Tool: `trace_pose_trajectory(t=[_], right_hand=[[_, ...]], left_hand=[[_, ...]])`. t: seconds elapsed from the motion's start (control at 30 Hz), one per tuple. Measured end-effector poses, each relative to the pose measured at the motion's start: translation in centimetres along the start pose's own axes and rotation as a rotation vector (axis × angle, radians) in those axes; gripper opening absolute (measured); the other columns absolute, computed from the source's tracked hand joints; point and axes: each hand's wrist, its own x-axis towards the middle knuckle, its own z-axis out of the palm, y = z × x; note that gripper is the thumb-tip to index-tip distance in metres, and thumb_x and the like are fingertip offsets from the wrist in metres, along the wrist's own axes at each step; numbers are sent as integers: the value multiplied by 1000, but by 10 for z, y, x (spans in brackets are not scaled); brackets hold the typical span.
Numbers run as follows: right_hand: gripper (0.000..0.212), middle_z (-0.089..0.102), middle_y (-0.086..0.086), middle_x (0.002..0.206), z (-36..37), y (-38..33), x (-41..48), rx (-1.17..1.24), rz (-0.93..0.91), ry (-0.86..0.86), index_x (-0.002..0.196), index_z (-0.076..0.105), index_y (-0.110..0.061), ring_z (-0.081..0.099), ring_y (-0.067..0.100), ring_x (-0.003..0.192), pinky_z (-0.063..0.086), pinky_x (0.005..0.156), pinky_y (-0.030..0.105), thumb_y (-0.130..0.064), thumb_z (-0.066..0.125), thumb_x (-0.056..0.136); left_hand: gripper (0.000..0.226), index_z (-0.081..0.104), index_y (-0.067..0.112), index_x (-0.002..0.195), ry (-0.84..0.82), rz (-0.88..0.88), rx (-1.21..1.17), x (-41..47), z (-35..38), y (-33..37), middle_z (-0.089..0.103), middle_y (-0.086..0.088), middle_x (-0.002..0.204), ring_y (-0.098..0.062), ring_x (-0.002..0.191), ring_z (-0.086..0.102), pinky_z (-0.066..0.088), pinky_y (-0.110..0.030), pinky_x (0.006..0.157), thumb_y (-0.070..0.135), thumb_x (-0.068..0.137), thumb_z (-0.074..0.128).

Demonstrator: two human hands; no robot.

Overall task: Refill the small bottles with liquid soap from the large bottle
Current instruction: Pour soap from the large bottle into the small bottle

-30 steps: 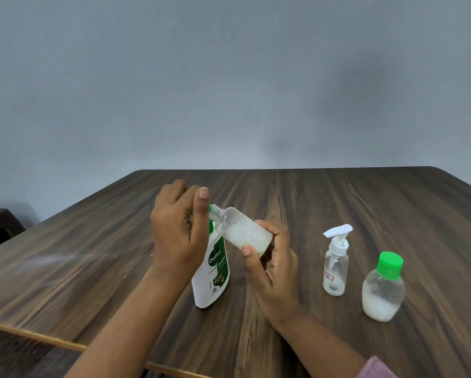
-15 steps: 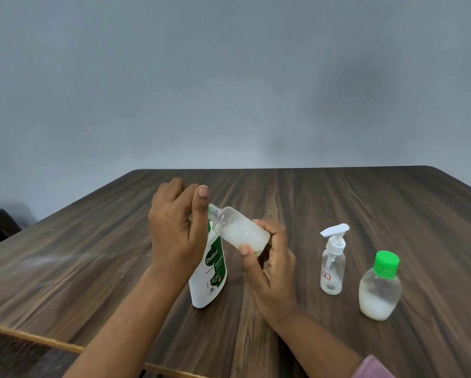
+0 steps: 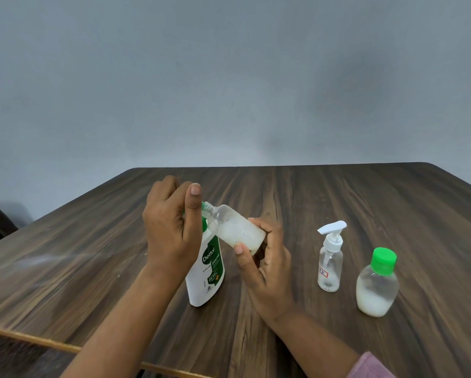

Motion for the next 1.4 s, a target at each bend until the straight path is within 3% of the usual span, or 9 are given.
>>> trace_pose_trajectory(t=[0.27,0.43,0.6,0.9,1.17,1.4], right_hand=[[38,52,-20,90,0,-1,-1,-5,-6,9,115,42,-24,55,9,65,47,46,28,-54,48,91],[39,52,-17,90,0,-1,1,-7,1,11,115,43,-25,55,10,66,47,47,26,-54,48,91],[40,53,-17,88,-1,-1,-1,14,16,3,114,44,-22,57,9,67,45,51,19,-54,49,91],[38,53,-17,92,0,-1,2,0,-11,9,115,43,-25,56,10,67,48,47,29,-54,48,91],[40,53,-22,90,0,0,0,26,-1,7,114,44,-19,58,3,71,42,54,12,-52,48,92],[37,53,-14,89,0,-1,1,-5,-10,15,115,43,-27,56,14,65,48,47,38,-55,49,91]], left_hand=[[54,47,-1,55,-56,-3,6,7,-1,0,37,-8,58,-24,57,38,28,-32,53,29,97,33],[60,44,-3,53,-79,2,-19,15,0,1,38,-10,55,-25,54,39,29,-34,51,35,98,31],[52,44,1,52,-44,11,-9,4,0,-2,34,-4,56,-22,53,35,25,-28,53,26,97,35],[60,43,-2,52,-94,6,-12,16,0,0,37,-8,56,-23,54,38,26,-28,53,36,97,32],[50,44,1,54,-37,7,-9,0,0,-1,31,8,60,-20,57,34,27,-33,56,26,97,35],[53,42,2,54,-87,21,30,12,1,-1,37,-5,58,-20,57,36,29,-33,58,31,97,32]])
